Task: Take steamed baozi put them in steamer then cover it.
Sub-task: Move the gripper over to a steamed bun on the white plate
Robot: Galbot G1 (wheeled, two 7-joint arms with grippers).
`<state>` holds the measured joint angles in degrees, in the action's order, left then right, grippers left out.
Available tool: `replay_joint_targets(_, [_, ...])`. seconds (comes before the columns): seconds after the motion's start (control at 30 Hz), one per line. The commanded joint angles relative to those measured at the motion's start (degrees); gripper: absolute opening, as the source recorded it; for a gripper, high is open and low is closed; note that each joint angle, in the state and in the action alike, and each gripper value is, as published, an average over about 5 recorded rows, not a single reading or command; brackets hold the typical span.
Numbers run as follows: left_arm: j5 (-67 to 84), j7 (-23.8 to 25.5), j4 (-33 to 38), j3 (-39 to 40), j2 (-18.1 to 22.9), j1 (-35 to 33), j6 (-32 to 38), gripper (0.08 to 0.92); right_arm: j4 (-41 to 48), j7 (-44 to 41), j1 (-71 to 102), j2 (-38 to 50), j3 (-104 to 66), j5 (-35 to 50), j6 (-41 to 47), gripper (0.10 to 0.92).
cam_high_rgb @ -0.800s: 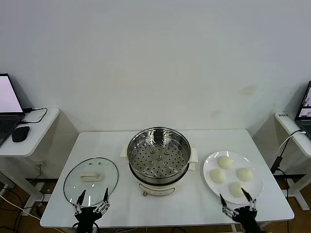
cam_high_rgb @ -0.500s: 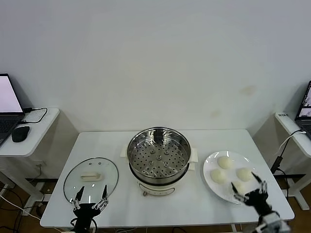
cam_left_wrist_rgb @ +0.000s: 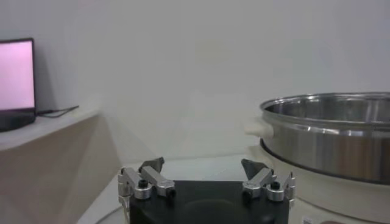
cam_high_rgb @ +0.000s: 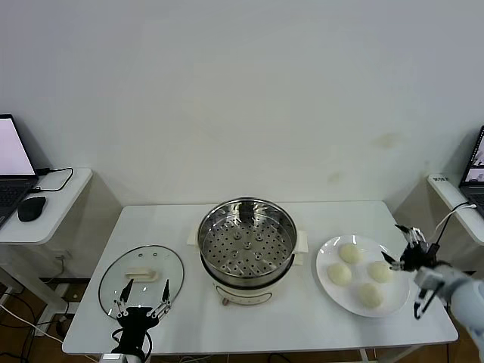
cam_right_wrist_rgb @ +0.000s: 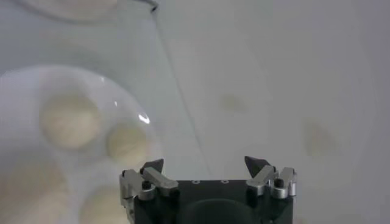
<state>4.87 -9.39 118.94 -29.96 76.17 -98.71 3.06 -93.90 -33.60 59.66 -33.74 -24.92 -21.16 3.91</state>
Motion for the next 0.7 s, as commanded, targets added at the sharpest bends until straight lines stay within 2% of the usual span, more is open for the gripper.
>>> replay_joint_targets(0.03, [-5.07,-1.01,-0.70,0.00,0.08,0.73,0.87,0.823,15.11,-16.61,-30.67,5.49,26.95,-1.02,-2.97,0.823])
replay_joint_targets(0.33, [-7.15,-1.74,-1.03,-0.47,0.01,1.41,0.61,0.823,22.57,-26.86,-43.35,-0.90,42.13,0.15,-5.31,0.823])
replay_joint_targets(0.53, [-6.60,-2.07,-0.80,-1.83,-0.46,1.97,0.36,0.823,27.43,-29.21,-46.86,-4.81,46.36,2.97,-4.76,0.823])
replay_joint_targets(0.7, [-6.66,-2.03,-0.59,-2.12,-0.60,1.92,0.08,0.823,31.41,-30.86,-47.95,-7.92,47.81,1.46,-4.87,0.823])
